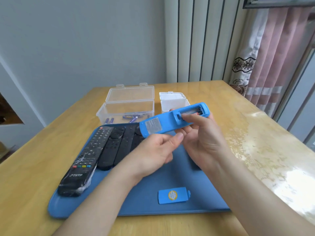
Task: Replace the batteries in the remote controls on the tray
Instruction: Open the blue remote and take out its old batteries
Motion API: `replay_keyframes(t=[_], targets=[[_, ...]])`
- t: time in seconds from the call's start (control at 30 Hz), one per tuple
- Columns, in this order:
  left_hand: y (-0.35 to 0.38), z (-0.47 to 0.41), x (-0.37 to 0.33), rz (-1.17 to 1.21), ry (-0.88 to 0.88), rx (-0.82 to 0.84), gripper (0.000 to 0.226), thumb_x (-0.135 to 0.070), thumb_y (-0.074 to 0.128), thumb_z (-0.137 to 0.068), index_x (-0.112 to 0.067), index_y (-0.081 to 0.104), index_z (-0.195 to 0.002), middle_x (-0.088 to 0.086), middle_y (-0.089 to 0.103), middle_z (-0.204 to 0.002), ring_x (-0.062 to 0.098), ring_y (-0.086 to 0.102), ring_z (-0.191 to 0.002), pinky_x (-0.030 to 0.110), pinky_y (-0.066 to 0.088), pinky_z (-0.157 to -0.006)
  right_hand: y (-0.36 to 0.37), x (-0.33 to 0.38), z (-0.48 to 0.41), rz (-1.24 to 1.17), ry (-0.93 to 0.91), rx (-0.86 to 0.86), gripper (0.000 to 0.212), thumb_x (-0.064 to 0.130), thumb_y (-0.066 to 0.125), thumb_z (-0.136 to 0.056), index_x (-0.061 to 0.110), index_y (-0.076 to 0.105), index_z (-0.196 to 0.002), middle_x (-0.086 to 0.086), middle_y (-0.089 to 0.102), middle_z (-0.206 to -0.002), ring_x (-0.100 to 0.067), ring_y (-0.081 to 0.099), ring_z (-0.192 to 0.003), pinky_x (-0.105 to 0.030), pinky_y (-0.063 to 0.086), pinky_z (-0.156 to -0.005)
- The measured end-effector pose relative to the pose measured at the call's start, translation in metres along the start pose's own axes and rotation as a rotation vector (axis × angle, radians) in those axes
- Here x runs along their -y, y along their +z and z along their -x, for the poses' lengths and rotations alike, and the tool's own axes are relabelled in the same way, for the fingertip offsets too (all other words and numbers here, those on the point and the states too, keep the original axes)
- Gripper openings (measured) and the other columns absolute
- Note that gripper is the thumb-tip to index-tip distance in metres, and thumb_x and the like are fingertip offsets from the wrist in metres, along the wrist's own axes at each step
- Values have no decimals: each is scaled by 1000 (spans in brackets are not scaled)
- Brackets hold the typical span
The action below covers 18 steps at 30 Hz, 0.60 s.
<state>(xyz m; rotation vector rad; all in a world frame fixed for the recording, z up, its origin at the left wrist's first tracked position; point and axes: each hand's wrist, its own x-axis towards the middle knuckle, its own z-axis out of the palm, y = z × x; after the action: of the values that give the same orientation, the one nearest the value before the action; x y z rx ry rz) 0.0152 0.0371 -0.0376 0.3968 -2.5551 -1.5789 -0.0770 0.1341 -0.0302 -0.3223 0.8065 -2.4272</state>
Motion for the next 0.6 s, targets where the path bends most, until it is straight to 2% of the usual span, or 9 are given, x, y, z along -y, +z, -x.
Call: replay_keyframes(t=[0.1,0.23,0.3,0.37,0.5,0.6], targets=[[3,-5,-2,362,10,-255,36,-43,48,-96,-15,53,-74,1,44,-65,5,26,-39,14,21,-36,1,-3,3,172,32,57,29,-9,58,-85,8,58,-108,-14,66,-94,-27,67,-90,-33,59,-76],[-9,-8,-2,637,108,-440,31,-31,49,-99,-18,59,-73,-2,41,-63,5,23,-42,13,17,-34,1,-1,4,452,140,105,25,-2,64,-84,6,69,-106,-12,72,-95,-24,68,-92,-30,55,-74],[-11,-7,-4,678,149,-472,31,-30,50,-98,-16,63,-73,-3,41,-58,4,23,-41,13,17,-33,3,-2,7,499,206,181,28,-1,62,-86,6,71,-112,-15,73,-101,-25,68,-91,-34,56,-81],[-11,-6,-4,665,177,-484,32,-30,51,-98,-15,67,-76,-3,41,-54,4,24,-38,13,19,-32,5,-3,10,522,240,228,29,0,61,-88,10,71,-113,-13,74,-103,-24,69,-86,-35,57,-82],[-11,-7,-2,618,211,-506,37,-30,53,-96,-17,68,-65,0,37,-56,5,23,-39,14,19,-34,6,-4,9,508,270,189,29,3,61,-88,16,71,-112,-9,72,-96,-25,67,-87,-34,55,-75],[-8,-6,-4,601,242,-512,43,-26,53,-96,-17,63,-55,-5,40,-50,3,29,-36,12,25,-35,7,-7,10,496,289,171,22,9,58,-91,18,70,-107,-7,71,-91,-25,65,-85,-38,54,-76]])
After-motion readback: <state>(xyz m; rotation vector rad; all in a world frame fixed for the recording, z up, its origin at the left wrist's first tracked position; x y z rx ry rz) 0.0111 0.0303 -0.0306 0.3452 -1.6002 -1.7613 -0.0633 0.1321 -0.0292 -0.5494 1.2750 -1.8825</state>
